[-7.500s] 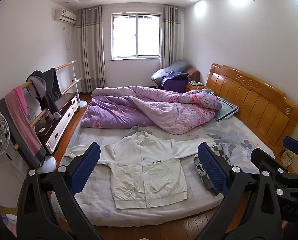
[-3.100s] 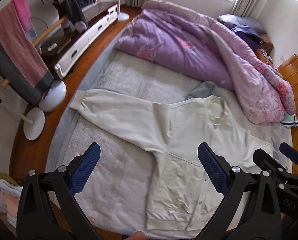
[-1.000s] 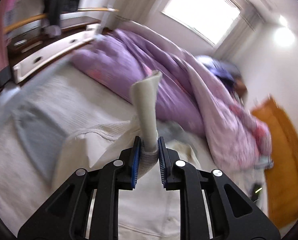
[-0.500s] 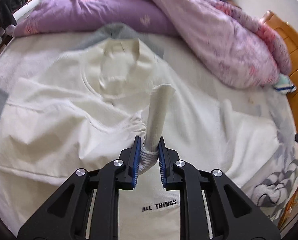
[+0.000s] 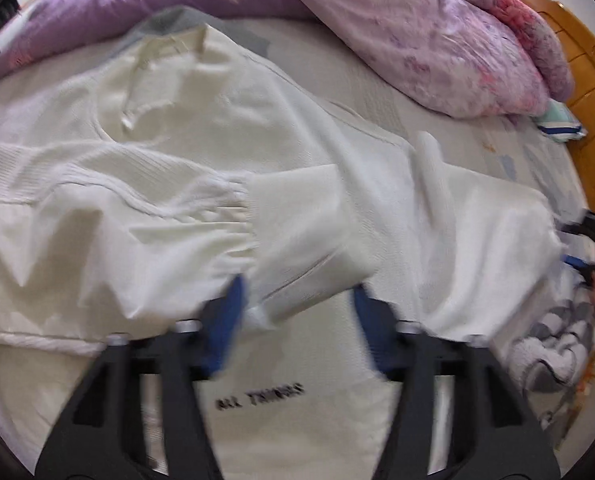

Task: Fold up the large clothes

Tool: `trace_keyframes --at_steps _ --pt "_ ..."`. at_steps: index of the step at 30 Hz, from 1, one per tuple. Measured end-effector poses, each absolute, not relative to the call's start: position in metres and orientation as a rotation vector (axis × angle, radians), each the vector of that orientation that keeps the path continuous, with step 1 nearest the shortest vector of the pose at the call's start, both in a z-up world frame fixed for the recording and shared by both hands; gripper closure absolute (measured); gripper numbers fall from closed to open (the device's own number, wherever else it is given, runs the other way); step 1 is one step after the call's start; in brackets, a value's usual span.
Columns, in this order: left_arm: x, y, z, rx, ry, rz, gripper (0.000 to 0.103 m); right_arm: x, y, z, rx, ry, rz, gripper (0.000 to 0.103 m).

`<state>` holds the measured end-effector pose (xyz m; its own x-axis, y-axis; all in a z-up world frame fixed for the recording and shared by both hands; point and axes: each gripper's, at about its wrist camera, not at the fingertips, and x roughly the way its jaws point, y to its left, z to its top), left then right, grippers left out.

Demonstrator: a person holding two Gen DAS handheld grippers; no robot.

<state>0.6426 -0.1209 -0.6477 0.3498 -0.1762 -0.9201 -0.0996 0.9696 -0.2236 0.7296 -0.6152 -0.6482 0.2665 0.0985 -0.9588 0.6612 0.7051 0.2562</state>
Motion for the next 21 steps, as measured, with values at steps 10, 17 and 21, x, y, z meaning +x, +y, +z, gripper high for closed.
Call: trace_keyframes --at_steps 10,17,21 --pt "0.629 -0.064 -0.638 -0.490 1.154 0.062 0.020 0.718 -0.622 -0.662 0.692 1.161 -0.484 0.088" --pt "0.643 -0.073 -0.702 -0.327 1.357 0.119 0.022 0.698 -0.595 -0.599 0.594 0.935 -0.424 0.098" --pt "0.646 -0.071 -0.699 -0.332 1.363 0.098 0.020 0.694 -0.548 -0.546 0.503 0.833 -0.323 0.099"
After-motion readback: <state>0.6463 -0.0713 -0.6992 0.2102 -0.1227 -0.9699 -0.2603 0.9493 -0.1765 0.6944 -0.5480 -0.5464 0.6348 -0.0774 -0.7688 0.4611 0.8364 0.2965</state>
